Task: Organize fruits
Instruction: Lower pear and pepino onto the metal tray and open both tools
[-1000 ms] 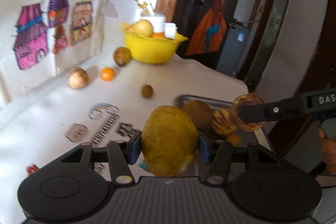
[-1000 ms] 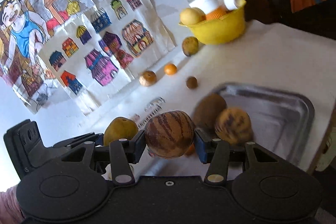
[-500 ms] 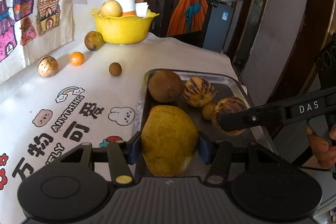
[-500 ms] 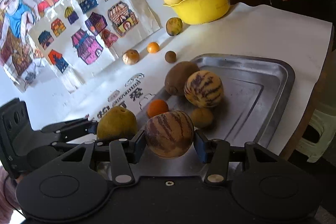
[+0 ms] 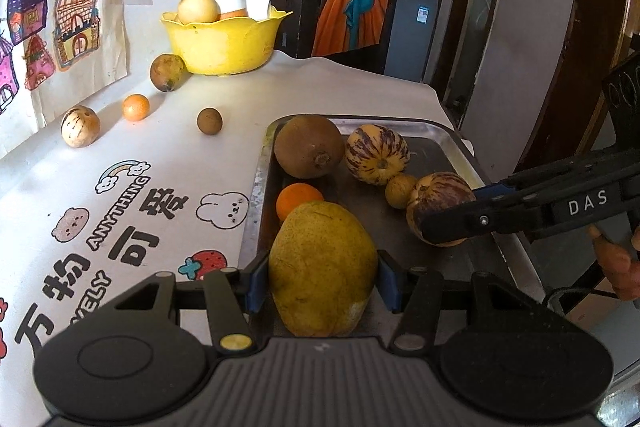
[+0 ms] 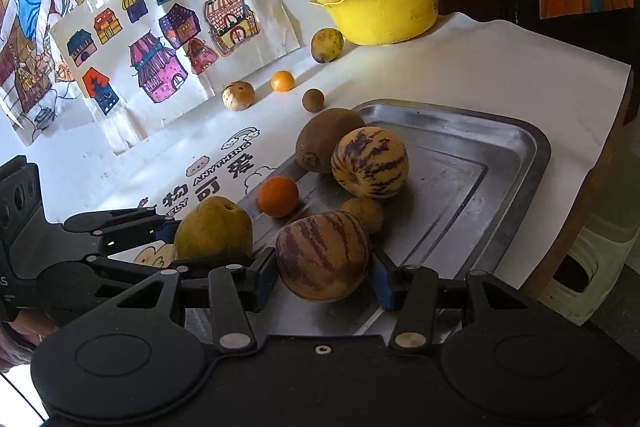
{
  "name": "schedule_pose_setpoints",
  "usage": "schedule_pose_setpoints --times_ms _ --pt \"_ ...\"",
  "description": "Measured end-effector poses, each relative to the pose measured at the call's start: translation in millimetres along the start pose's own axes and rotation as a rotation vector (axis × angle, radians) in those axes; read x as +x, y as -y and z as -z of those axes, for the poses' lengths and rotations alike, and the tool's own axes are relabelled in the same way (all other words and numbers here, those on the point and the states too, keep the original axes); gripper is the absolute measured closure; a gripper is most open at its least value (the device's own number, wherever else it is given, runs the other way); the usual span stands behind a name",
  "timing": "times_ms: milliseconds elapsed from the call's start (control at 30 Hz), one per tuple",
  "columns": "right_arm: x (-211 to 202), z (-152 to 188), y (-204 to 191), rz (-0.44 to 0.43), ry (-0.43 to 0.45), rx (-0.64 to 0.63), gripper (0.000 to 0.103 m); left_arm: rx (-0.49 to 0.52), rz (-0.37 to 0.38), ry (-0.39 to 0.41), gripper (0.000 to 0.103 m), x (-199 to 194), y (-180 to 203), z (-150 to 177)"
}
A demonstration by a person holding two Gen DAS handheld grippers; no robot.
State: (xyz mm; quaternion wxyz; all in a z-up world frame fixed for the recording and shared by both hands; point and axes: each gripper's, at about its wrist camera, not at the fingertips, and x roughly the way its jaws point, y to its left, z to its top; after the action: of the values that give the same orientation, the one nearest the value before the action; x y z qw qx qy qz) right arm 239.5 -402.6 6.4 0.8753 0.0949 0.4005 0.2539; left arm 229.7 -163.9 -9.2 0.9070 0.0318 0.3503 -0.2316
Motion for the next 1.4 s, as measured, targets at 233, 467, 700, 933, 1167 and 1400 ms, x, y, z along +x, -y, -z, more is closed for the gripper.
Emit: schedule_pose_setpoints --times_ms 233,467,700,933,1167,1400 --pt "1.5 -0.6 2.7 0.006 -0.003 0.003 0.052 0.016 0.005 -0.004 0.044 1.8 1.1 0.9" --pt "2.7 -0.4 2.2 0.008 -0.007 0.002 0.051 0.015 0.01 -0.01 0.044 2.9 0.6 0.9" --pt "2.3 2.0 0.5 0.014 -0.009 -0.021 0.05 0.001 0.018 -0.021 0.044 3.3 -1.8 -0.9" --pt "-3.2 6.4 -1.4 0.017 -0.006 -0.035 0.049 0.0 -0.013 0.017 0.043 -10.1 -1.9 -2.0" --pt "-16.8 13.3 -5.9 0.037 0.014 -0.067 0.044 -0.023 -0.035 0.075 0.034 -33.6 -3.2 -8.4" --pt "-38.4 24.2 -19.8 0.061 0.038 -0.132 0.03 -0.079 -0.053 0.124 0.016 -58.5 -6.3 -0.6"
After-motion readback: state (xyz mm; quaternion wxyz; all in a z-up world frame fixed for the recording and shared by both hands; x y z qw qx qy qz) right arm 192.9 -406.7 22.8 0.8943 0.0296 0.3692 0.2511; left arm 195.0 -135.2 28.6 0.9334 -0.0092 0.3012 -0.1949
